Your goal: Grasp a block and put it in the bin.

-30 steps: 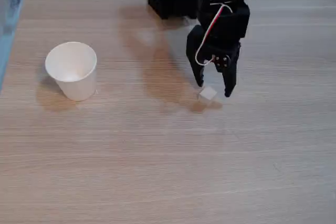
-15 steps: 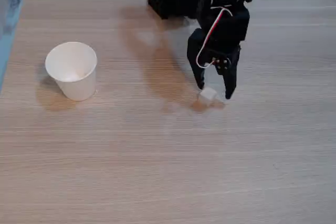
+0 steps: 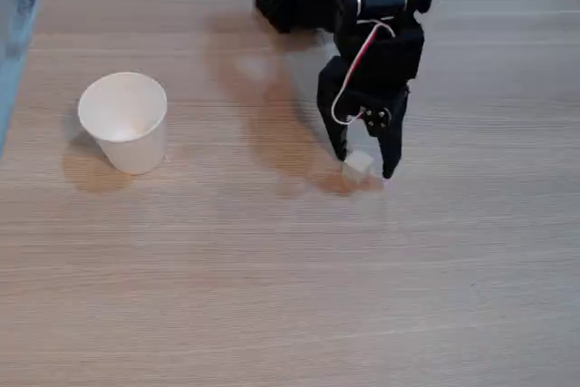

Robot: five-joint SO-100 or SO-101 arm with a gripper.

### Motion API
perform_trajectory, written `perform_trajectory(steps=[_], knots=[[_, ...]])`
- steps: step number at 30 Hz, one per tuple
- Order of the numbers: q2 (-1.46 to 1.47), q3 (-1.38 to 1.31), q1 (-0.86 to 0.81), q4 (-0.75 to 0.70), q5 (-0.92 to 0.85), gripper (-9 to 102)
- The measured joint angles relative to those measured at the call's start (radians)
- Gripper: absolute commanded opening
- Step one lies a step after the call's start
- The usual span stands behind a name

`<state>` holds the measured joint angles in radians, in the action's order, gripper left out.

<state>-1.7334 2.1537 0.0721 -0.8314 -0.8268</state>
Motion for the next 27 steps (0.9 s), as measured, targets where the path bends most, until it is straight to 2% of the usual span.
perform_trajectory(steps=[13, 19, 22, 27], knots=[[0.008, 0.000, -0.012, 0.006, -0.012, 22], [0.012, 0.000, -0.009, 0.009, -0.018, 13], [0.012, 0.000, -0.009, 0.015, -0.021, 5], [0.012, 0.000, -0.009, 0.015, -0.023, 4]])
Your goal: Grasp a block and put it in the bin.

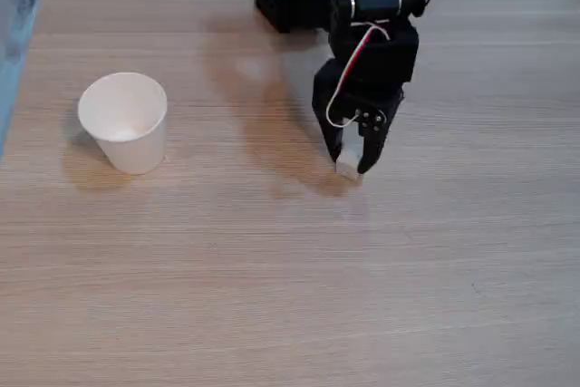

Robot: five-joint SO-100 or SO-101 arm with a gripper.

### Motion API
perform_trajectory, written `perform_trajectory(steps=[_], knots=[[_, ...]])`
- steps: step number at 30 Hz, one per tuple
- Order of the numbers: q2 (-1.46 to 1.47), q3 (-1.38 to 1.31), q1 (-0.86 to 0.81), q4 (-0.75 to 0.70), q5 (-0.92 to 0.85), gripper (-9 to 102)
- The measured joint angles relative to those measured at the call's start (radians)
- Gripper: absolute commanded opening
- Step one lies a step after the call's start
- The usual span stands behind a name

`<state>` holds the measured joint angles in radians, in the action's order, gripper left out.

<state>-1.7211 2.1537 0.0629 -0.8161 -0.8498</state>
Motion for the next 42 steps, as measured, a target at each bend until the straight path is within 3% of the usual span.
perform_trajectory(steps=[16, 30, 42], knots=[[-0.149, -0.020, -0.091, -0.092, -0.153, 2], [-0.414, -0.054, -0.354, -0.186, -0.434, 2], [-0.557, 0.023, -0.552, -0.216, -0.541, 1]])
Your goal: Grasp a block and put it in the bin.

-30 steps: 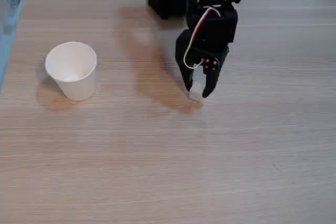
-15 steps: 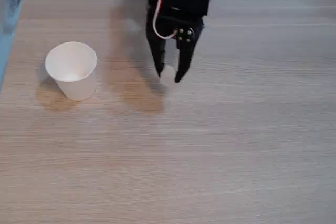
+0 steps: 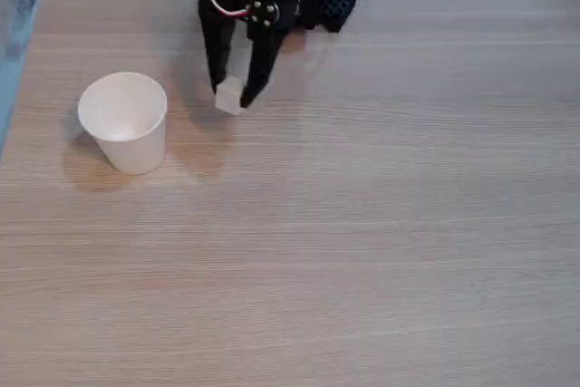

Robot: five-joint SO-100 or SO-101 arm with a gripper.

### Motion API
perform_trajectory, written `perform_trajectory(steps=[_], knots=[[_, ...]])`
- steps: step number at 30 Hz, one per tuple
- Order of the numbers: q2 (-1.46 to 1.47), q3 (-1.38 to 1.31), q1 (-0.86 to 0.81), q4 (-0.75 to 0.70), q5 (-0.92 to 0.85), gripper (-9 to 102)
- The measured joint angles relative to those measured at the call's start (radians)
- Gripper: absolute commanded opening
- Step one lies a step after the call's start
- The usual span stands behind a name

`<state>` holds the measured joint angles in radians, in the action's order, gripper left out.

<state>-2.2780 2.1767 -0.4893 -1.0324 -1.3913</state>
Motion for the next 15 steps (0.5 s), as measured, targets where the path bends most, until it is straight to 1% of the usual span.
perform_trajectory(steps=[10, 15], knots=[[0.020, 0.002, -0.144, 0.055, -0.029, 1], [0.075, -0.054, -0.186, 0.064, -0.032, 1]])
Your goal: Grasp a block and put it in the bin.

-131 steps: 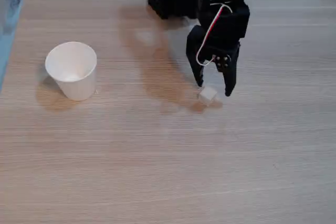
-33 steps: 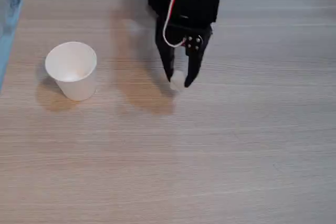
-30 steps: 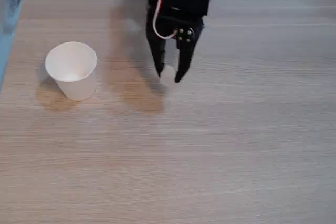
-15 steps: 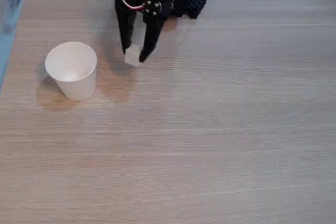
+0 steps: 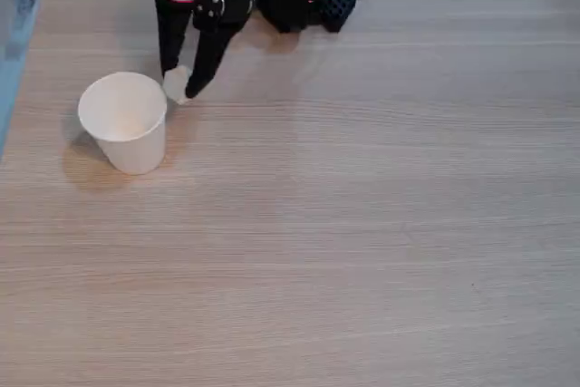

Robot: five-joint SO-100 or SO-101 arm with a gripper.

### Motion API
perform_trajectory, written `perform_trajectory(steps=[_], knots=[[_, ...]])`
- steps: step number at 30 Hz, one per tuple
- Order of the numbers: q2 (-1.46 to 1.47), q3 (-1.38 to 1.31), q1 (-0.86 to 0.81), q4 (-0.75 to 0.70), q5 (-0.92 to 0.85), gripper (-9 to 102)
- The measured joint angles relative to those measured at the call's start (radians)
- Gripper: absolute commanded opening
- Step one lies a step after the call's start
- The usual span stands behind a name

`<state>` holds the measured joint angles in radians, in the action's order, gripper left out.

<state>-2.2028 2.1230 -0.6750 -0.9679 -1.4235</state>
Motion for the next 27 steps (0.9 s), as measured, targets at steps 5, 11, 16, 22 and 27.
perform_trajectory(steps=[5, 11, 16, 22, 27], knots=[[0.055, -0.078, -0.021, 0.003, -0.012, 1], [0.117, -0.181, -0.038, 0.003, -0.018, 1], [0.140, -0.210, -0.057, 0.003, -0.028, 1], [0.161, -0.212, -0.094, 0.003, -0.040, 1], [0.167, -0.212, -0.117, 0.003, -0.040, 2]])
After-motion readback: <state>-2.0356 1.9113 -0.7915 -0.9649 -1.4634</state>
